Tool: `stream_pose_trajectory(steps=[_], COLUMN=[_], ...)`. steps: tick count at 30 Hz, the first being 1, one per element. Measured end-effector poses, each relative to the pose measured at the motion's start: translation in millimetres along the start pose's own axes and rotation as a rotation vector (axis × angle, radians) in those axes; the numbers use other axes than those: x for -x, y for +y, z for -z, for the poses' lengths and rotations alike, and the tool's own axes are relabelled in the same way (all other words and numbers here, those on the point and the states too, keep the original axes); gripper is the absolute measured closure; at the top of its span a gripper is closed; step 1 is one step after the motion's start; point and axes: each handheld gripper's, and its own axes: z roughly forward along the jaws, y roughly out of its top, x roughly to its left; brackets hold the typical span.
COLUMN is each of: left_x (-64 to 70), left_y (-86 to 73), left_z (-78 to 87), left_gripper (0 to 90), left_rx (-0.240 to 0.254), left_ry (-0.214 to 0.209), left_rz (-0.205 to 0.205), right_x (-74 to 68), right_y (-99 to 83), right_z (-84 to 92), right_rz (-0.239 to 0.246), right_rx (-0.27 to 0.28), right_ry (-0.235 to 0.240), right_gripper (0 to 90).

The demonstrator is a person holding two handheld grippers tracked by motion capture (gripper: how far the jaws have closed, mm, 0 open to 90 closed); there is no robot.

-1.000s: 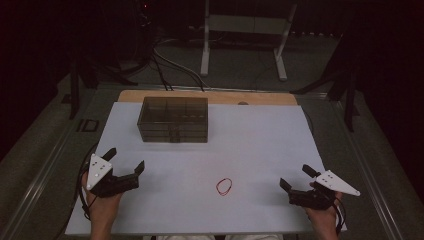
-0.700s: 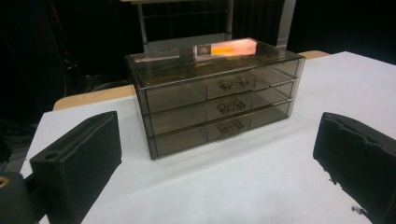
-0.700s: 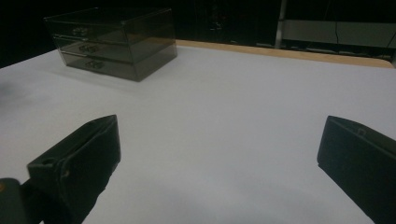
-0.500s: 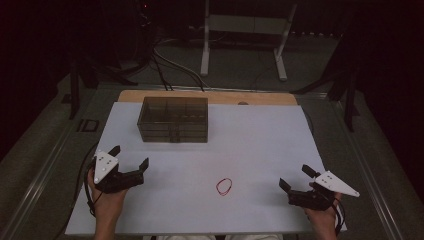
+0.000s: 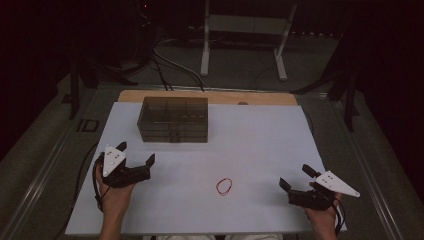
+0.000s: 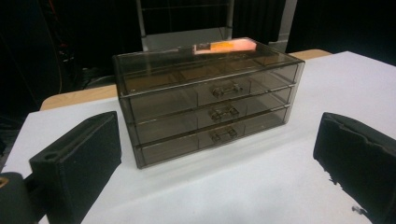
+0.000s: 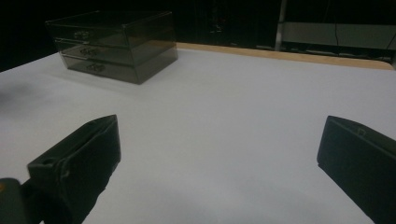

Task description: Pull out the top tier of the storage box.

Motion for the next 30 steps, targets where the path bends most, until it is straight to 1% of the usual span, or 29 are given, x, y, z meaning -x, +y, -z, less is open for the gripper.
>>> stream_pose_trajectory(steps=[11,17,25,27,30], left_x=[9.2,14.1,23.1,25.5,29.1], left_y=[8.8,12.0,10.6,8.6,5.1], left_z=[-11.7,-16.8,-18.5,-20.2,-23.4], left_gripper=[2.5,2.5,2.5,2.5,2.5], left_rx=[-0.02,-0.026,-0.028,-0.024,-0.026], left_ry=[0.0,0.0,-0.003,-0.006,-0.006], left_rz=[-0.02,-0.023,-0.025,-0.019,-0.022], right_x=[0.9,0.5,0.5,0.4,0.4], right_y=[-0.1,-0.2,-0.3,-0.2,0.0], right_z=[-0.2,-0.5,-0.3,-0.3,0.0], right_rz=[-0.003,-0.003,-0.007,-0.007,-0.007], right_rx=[0.003,0.002,0.004,0.007,0.008], right_ry=[-0.002,-0.002,-0.002,-0.001,-0.002], right_gripper=[0.0,0.0,0.0,0.0,0.0])
